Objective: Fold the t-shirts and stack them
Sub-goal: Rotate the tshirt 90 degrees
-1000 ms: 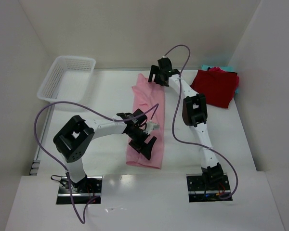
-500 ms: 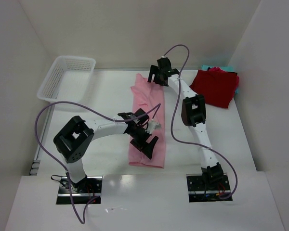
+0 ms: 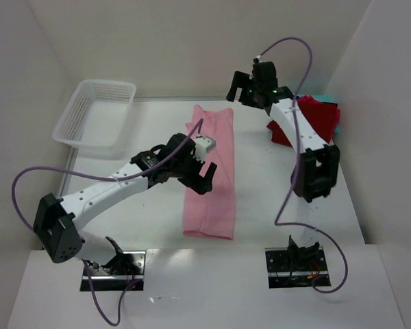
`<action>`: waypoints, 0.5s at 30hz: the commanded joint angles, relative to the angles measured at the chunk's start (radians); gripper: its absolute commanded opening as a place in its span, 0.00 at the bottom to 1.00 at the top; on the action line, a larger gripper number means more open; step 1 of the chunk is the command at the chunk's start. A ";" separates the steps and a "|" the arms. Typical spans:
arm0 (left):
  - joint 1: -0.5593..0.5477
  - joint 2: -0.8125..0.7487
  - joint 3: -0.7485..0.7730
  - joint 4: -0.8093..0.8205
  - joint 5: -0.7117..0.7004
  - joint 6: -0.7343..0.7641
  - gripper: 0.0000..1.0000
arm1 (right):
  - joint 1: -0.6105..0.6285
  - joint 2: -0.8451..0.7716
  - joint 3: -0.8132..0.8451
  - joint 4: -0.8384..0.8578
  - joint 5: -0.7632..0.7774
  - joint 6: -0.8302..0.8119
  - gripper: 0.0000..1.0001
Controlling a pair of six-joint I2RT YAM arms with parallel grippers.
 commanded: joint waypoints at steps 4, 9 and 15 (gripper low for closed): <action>0.054 -0.158 -0.057 -0.023 -0.244 -0.216 0.99 | 0.003 -0.495 -0.449 0.147 -0.048 0.022 0.99; 0.063 -0.354 -0.215 0.065 -0.202 -0.401 0.99 | 0.003 -0.740 -0.822 0.138 -0.092 0.118 0.99; 0.081 -0.501 -0.317 0.091 -0.211 -0.494 0.99 | 0.003 -1.050 -1.103 0.086 -0.132 0.261 0.99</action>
